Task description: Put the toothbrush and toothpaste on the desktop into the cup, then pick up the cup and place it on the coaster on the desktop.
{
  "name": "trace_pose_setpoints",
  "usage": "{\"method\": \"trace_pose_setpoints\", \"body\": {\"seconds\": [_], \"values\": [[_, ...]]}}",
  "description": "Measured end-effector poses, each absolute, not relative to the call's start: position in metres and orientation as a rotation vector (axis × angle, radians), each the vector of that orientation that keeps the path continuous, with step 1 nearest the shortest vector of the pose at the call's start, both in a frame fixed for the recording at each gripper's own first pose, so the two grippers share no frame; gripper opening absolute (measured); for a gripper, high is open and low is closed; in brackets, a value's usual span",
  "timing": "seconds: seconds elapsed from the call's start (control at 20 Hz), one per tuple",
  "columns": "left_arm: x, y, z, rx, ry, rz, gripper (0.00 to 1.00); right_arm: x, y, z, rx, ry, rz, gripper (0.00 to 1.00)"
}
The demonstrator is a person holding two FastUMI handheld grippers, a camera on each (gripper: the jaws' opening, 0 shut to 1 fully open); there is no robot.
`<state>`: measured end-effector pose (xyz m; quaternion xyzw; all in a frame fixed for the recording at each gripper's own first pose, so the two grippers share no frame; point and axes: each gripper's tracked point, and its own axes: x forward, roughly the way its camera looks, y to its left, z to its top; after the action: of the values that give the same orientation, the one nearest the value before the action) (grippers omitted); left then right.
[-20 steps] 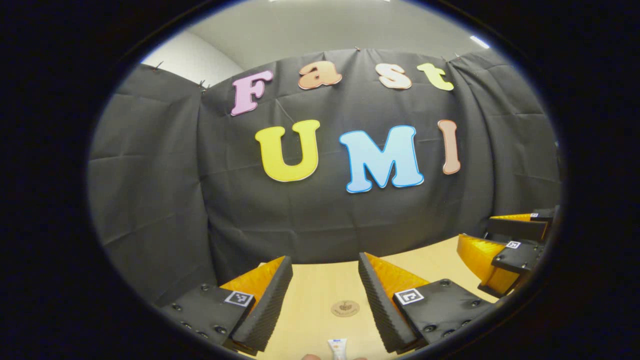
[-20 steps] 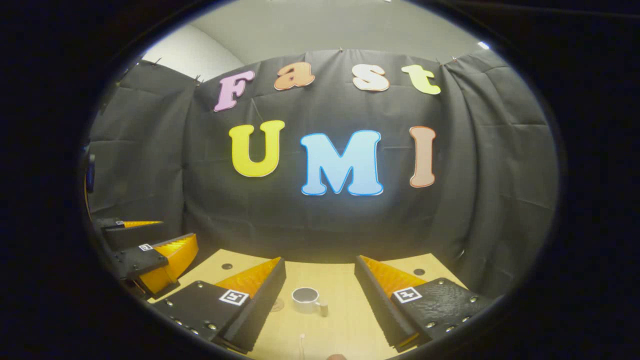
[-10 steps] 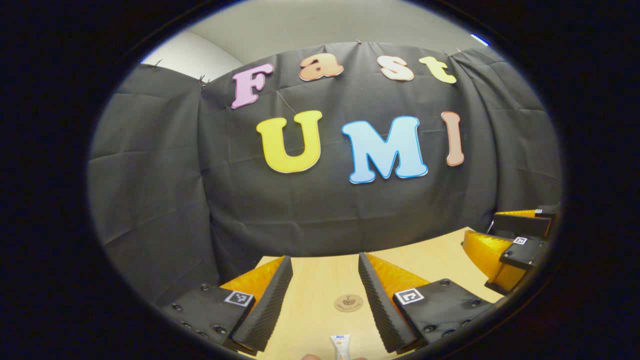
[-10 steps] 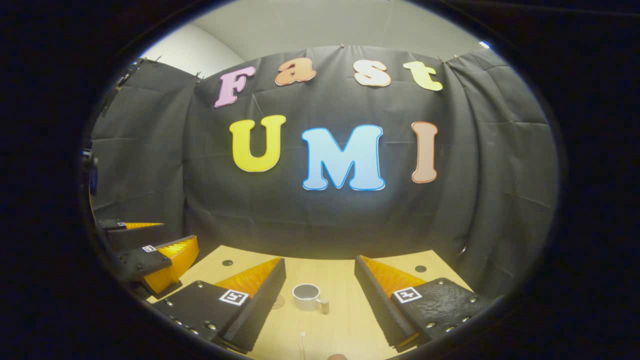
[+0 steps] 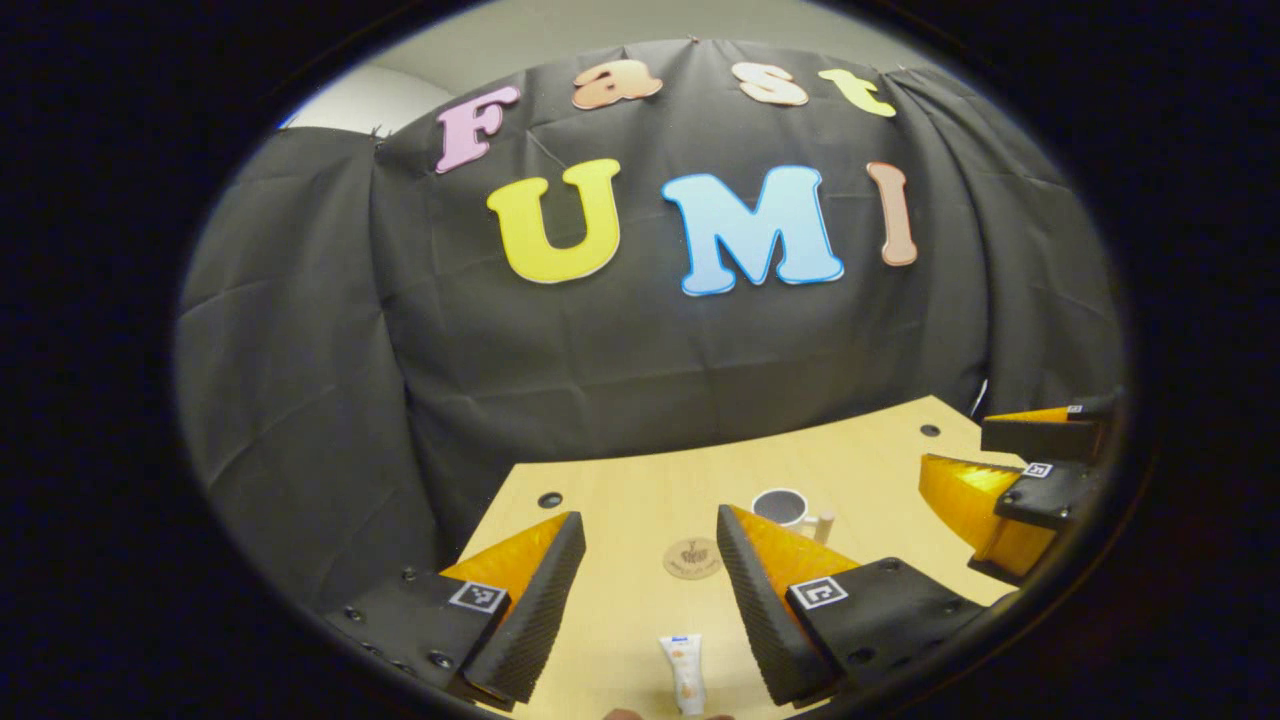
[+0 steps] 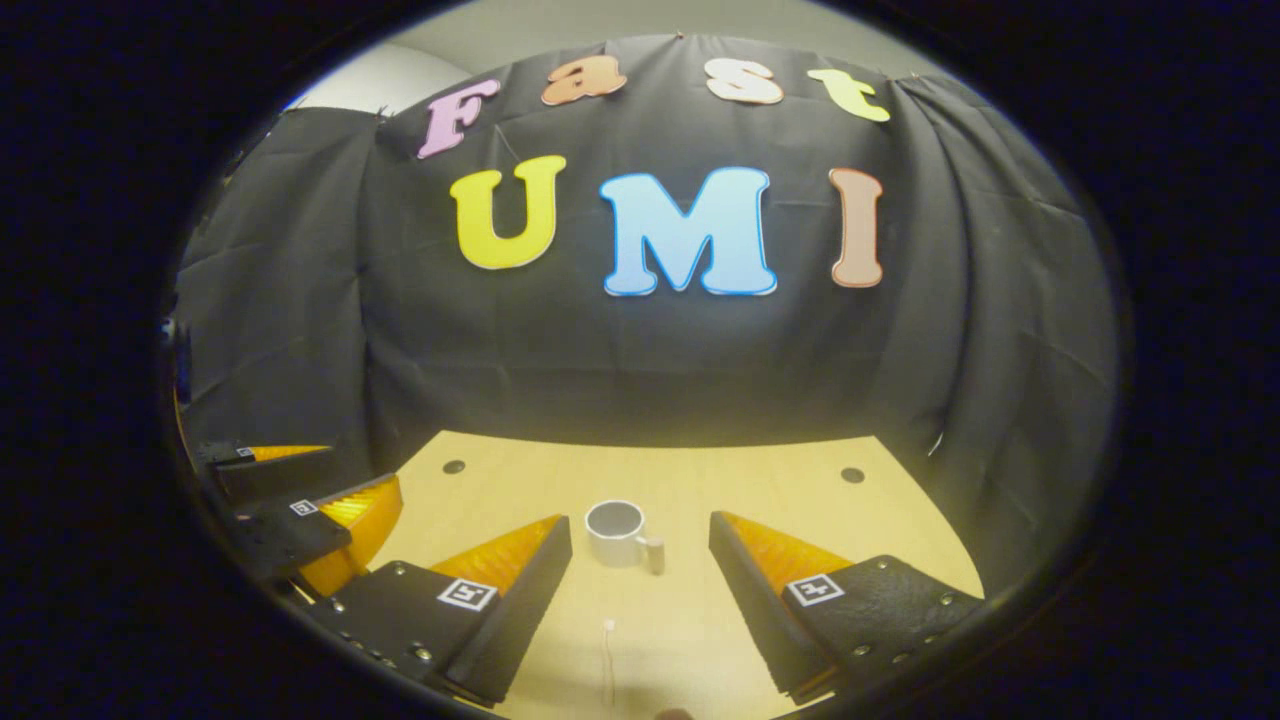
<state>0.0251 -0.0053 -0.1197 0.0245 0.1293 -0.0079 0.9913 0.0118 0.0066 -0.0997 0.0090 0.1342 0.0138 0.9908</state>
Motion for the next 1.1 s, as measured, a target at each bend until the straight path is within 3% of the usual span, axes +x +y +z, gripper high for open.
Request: {"method": "trace_pose_setpoints", "body": {"seconds": [0.45, 1.1], "values": [[0.021, -0.008, -0.302, 0.054, 0.617, -0.060, 0.88, 0.006, 0.027, -0.235, 0.132, 0.671, 0.094, 0.92], [0.020, -0.011, -0.430, -0.032, 0.934, -0.103, 0.88, 0.009, 0.041, -0.327, 0.069, 0.938, 0.114, 0.92]]}}
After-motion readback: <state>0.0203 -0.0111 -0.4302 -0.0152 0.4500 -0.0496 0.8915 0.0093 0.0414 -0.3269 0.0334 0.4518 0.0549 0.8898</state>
